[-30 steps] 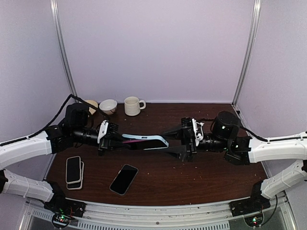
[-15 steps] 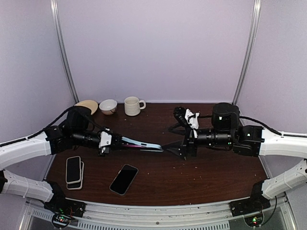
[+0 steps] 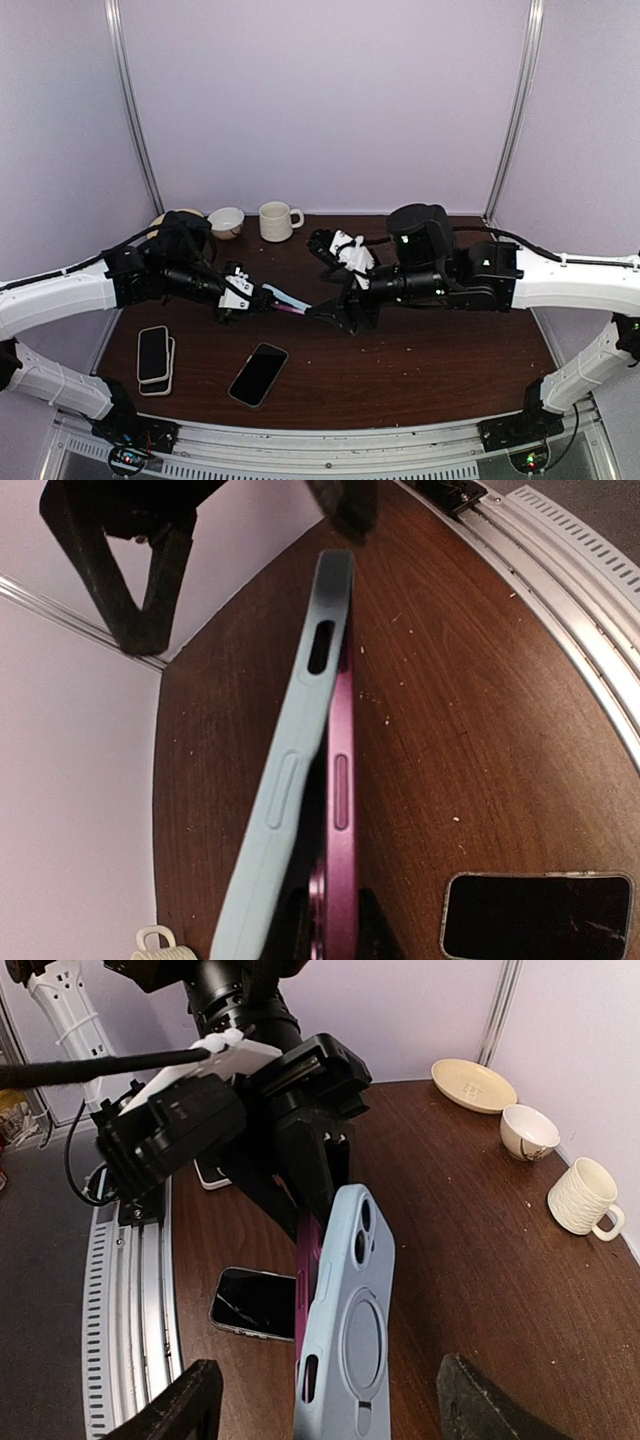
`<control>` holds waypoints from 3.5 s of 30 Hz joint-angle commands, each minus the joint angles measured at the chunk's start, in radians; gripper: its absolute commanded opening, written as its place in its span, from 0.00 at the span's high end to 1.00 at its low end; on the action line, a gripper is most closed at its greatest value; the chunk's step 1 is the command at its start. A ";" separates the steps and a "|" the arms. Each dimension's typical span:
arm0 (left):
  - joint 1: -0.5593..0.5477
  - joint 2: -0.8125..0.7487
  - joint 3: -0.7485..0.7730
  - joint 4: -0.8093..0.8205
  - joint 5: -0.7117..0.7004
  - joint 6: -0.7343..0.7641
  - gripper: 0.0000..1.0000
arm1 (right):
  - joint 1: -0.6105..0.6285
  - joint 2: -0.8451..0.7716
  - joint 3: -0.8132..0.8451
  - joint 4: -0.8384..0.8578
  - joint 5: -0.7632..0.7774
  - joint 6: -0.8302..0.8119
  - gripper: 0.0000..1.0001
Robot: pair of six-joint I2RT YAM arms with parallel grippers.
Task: Take the phone out of the phone case
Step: Pick up the phone case from the phone, then remove the phone case from the phone.
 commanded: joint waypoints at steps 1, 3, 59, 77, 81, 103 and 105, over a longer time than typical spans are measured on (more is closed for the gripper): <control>-0.014 -0.015 0.007 0.095 0.023 0.051 1.00 | 0.017 0.085 0.115 -0.079 0.060 0.057 0.25; -0.015 -0.015 -0.007 0.098 0.030 0.051 1.00 | 0.024 0.124 0.149 -0.086 0.087 0.092 0.28; -0.022 -0.129 -0.105 0.170 -0.016 0.001 1.00 | 0.091 0.395 0.359 -0.240 0.228 0.079 0.94; -0.020 -0.092 -0.081 0.185 -0.188 -0.048 1.00 | 0.107 0.360 0.322 -0.221 0.227 0.131 0.97; -0.020 -0.090 -0.083 0.181 -0.204 -0.039 1.00 | 0.107 0.344 0.312 -0.221 0.250 0.138 0.97; -0.020 -0.118 -0.113 0.169 -0.295 0.029 1.00 | 0.068 0.124 0.122 -0.311 0.456 0.176 1.00; -0.020 -0.124 -0.119 0.175 -0.310 0.036 1.00 | 0.044 0.088 0.086 -0.311 0.471 0.189 1.00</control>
